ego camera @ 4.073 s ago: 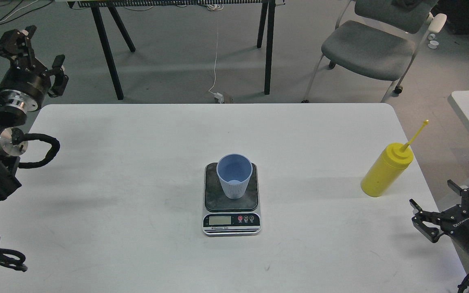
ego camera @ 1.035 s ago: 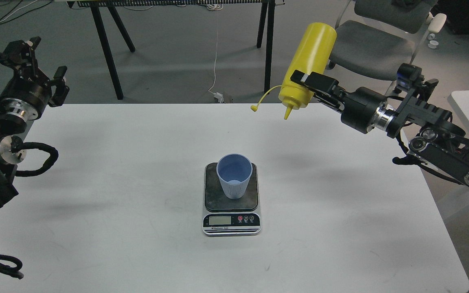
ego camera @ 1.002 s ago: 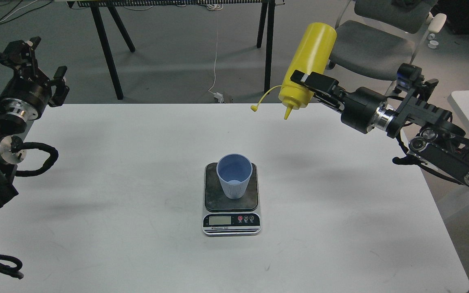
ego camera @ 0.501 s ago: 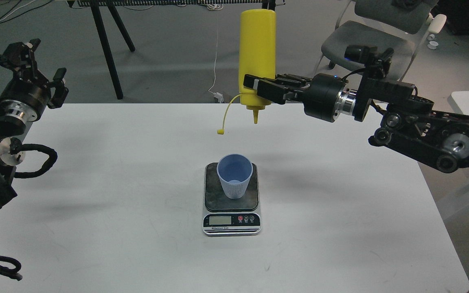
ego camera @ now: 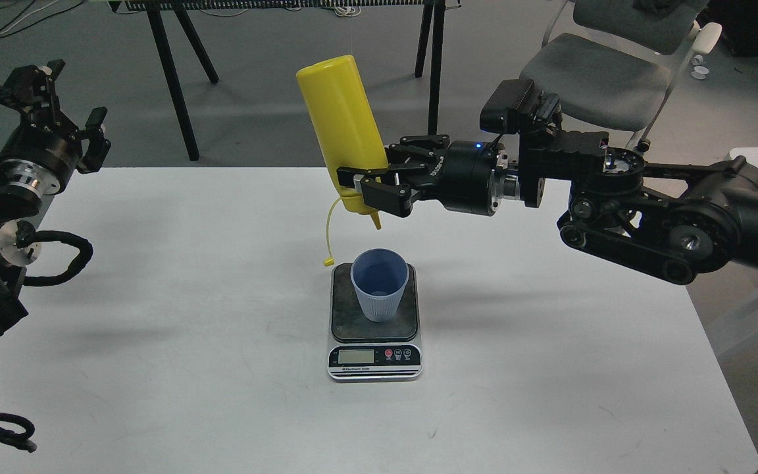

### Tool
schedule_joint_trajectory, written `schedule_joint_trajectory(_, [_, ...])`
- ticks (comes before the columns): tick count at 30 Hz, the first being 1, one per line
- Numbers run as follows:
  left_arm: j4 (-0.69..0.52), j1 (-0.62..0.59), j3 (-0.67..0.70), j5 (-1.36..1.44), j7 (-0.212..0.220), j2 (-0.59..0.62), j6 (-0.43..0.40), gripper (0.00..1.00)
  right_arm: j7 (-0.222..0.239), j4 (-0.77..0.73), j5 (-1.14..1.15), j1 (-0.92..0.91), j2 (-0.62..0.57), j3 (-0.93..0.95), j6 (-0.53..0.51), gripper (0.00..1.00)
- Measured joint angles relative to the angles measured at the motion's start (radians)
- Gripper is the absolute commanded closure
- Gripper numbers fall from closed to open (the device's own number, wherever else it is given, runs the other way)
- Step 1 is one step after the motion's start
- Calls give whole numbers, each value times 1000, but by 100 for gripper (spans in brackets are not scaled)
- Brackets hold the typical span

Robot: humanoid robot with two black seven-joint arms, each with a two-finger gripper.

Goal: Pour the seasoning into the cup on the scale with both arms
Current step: 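Squeeze yellow sauce from the bottle into the cup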

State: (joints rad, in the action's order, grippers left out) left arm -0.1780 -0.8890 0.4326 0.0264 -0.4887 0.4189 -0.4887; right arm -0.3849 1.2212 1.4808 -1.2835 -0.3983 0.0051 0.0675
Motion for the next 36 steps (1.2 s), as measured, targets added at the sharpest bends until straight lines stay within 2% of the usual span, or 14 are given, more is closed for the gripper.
schedule_joint_trajectory(22, [0, -2, 0, 0, 0, -2, 0, 13, -5, 0, 30, 4, -32, -41, 2, 59])
schedule_joint_trajectory(26, [0, -2, 0, 0, 0, -3, 0, 13, -5, 0, 30, 4, -33, -41, 2, 72])
schedule_joint_trajectory(36, [0, 0, 0, 0, 0, -3, 0, 13, -3, -1, 11, 9, -55, -45, -5, 69])
